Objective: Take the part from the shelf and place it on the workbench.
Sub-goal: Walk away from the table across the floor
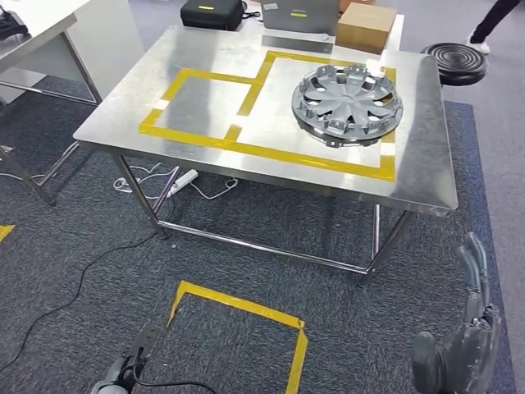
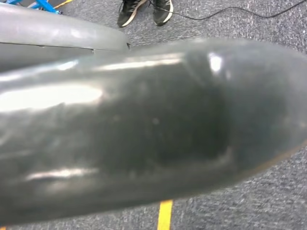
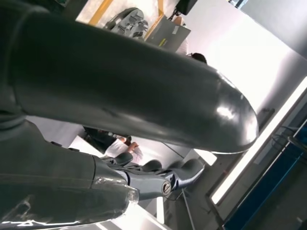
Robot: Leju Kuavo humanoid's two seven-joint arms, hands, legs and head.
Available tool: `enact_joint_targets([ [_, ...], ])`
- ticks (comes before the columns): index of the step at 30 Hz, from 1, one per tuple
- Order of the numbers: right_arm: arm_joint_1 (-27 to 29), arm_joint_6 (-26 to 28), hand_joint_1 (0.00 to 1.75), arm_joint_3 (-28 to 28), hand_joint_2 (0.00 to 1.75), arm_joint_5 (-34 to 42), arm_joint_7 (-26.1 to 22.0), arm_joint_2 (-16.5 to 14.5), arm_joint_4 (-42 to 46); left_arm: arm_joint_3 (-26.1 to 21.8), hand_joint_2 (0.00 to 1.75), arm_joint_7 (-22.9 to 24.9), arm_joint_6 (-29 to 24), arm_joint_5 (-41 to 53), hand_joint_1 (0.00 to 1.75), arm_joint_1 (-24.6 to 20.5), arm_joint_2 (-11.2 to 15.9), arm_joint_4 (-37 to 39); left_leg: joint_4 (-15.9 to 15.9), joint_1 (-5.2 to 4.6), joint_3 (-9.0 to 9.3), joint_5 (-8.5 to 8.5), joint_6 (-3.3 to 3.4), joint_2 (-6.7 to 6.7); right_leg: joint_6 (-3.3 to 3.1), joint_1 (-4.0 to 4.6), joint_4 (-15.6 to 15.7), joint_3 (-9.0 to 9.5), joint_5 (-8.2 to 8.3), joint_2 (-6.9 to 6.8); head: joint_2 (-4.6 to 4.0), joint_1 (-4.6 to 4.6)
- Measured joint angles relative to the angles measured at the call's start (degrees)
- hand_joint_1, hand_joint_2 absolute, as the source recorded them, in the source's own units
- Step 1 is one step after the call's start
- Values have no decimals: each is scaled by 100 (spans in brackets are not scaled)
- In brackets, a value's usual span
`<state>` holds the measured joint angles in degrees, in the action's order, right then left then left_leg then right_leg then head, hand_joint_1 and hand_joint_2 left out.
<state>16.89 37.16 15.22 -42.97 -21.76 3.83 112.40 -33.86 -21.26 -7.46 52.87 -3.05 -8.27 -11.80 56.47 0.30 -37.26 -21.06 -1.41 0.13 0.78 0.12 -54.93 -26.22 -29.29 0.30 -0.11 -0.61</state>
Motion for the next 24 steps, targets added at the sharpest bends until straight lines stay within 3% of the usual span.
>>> enact_joint_targets([
  [1, 5, 7, 0, 2, 44, -12, 2, -3, -1, -1, 0, -2, -1, 0, 0, 6, 1, 0, 211, 6, -76, -257, -30, -3, -50, -13, 6, -74, 67, -5, 0, -14],
  [3, 17, 33, 0, 7, 131, -99, 41, -7, -2, -1, 0, -4, -3, 2, 0, 7, -3, 0, 921, 16, -255, -845, -78, -3, -97, -15, 1, -208, 191, -9, 0, -49],
  [4, 25, 59, 0, 8, 175, -172, 77, -7, -4, -1, 0, -4, -7, 5, 0, 6, -5, 0, 1280, 21, -320, -971, -95, -3, -100, -15, -5, -274, 255, -15, 0, -50],
  [5, 35, 89, 0, 8, 175, -258, 120, -7, -9, -1, 0, -3, -11, 8, 0, 6, -3, 0, 1524, 26, -329, -956, -108, -3, -94, -17, -12, -343, 316, -24, 0, -50],
  [6, 47, 120, 0, 9, 175, -330, 159, -7, -15, -2, 0, -1, -17, 10, 0, 6, 1, 0, 1578, 31, -256, -831, -116, -3, -80, -20, -24, -418, 368, -34, 0, -50],
  [7, 62, 152, 0, 9, 175, -391, 197, -7, -21, -3, 0, 0, -21, 11, 0, 6, 5, 0, 1414, 38, -82, -667, -120, 0, -58, -26, -37, -484, 411, -45, 0, -51],
  [9, 91, 206, 0, 10, 175, -485, 279, -7, -26, -5, 0, 1, -25, 15, 0, -5, 8, 0, 644, 52, 476, -499, -126, 33, -1, -25, -87, -589, 467, -67, 0, -60],
  [11, 118, 241, 0, 10, 175, -604, 393, -5, -26, -6, 0, 1, -25, 22, 0, -27, 2, 0, 23, 53, 858, -582, -69, 53, 61, 1, -162, -673, 504, -96, 0, -73],
  [13, 157, 250, 0, 10, 175, -758, 545, -4, -38, -7, 0, 1, -25, 35, 0, -23, -3, 0, -113, 45, 881, -651, 31, 27, 119, 8, -211, -736, 546, -130, 0, -75],
  [15, 213, 252, 0, 9, 175, -876, 669, -1, -64, -19, 0, 1, -27, 44, 0, 5, -5, 0, -112, 48, 832, -618, 116, 7, 175, -12, -334, -826, 452, -125, 0, -68],
  [16, 236, 253, 0, 9, 175, -902, 698, 2, -79, -32, 0, 1, -29, 44, 0, 13, -3, 0, -115, 49, 810, -590, 159, 0, 200, -19, -544, -922, 301, -106, 0, -66],
  [18, 268, 255, 0, 9, 175, -926, 728, 5, -108, -60, 0, 1, -32, 44, 0, 16, 8, 1, -113, 30, 751, -541, 221, -22, 234, -22, -1297, -1232, -120, -73, 1, -57],
  [20, 299, 213, 0, 9, 175, -1011, 841, 13, -149, -78, 0, 1, -31, 44, 0, 26, 9, 2, -110, 0, 702, -503, 243, -55, 228, -17, -1879, -1445, -333, -61, 1, -57],
  [21, 318, 172, 0, 8, 175, -1072, 932, 19, -176, -85, 0, 1, -30, 44, 0, 30, 8, 2, -109, -13, 688, -489, 244, -77, 209, -12, -1864, -1406, -283, -55, 0, -58],
  [22, 338, 124, 0, 7, 175, -1118, 1030, 27, -217, -91, 0, 1, -30, 44, 0, 31, 8, 2, -109, -24, 681, -478, 243, -104, 178, -6, -1625, -1254, -139, -37, 0, -57],
  [24, 382, 50, 0, -4, 175, -1123, 1176, 49, -346, -101, 0, 1, -30, 44, 0, 26, 3, 2, -106, -39, 671, -460, 227, -165, 78, 6, -823, -784, 189, 108, 0, -61],
])
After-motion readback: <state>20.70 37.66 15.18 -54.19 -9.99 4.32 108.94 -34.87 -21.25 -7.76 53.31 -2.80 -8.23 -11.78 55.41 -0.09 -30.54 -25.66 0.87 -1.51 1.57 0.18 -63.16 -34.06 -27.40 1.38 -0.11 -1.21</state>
